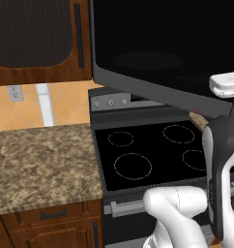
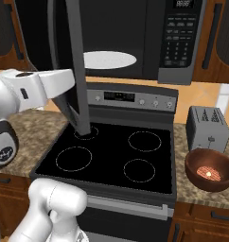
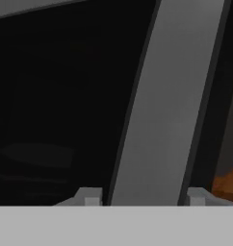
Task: Open the microwave, place the bowl with waffle inside the microwave, then close the microwave door and turn it on.
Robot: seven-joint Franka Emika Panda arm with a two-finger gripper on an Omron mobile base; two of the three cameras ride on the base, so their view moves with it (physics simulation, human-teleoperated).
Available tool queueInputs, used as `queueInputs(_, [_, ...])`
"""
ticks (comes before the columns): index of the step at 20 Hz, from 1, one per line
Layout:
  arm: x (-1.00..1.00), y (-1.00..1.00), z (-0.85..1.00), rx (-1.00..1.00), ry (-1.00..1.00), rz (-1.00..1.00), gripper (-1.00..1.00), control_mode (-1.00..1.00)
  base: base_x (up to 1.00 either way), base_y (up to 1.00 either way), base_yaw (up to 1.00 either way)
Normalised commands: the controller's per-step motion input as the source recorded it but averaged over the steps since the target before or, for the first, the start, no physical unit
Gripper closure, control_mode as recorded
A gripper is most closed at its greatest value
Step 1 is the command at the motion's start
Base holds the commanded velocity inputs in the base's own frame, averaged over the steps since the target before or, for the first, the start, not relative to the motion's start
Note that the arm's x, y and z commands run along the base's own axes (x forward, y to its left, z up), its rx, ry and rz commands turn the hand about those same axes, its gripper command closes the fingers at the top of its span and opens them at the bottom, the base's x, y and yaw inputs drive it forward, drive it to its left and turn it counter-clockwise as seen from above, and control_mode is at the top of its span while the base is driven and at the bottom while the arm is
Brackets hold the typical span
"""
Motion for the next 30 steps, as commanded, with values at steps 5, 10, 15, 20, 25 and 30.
queueInputs(5, [-0.06,1.0,-0.05,0.0,0.01,0.0,1.0,-1.0,0.0,0.0,0.0])
queueInputs(10, [0.0,1.0,-0.14,0.0,-0.06,0.03,1.0,-1.0,0.0,0.0,0.0])
queueInputs(15, [0.03,1.0,-0.21,0.05,-0.02,0.02,1.0,-1.0,0.0,0.0,0.0])
queueInputs(20, [0.43,1.0,-0.38,0.1,0.0,0.02,1.0,-1.0,0.0,0.0,0.0])
queueInputs(25, [0.93,1.0,-0.59,0.03,-0.01,0.1,1.0,-1.0,0.0,0.0,0.0])
queueInputs(30, [0.76,0.51,-0.64,0.07,-0.03,0.09,-1.0,-1.0,0.0,0.0,0.0])
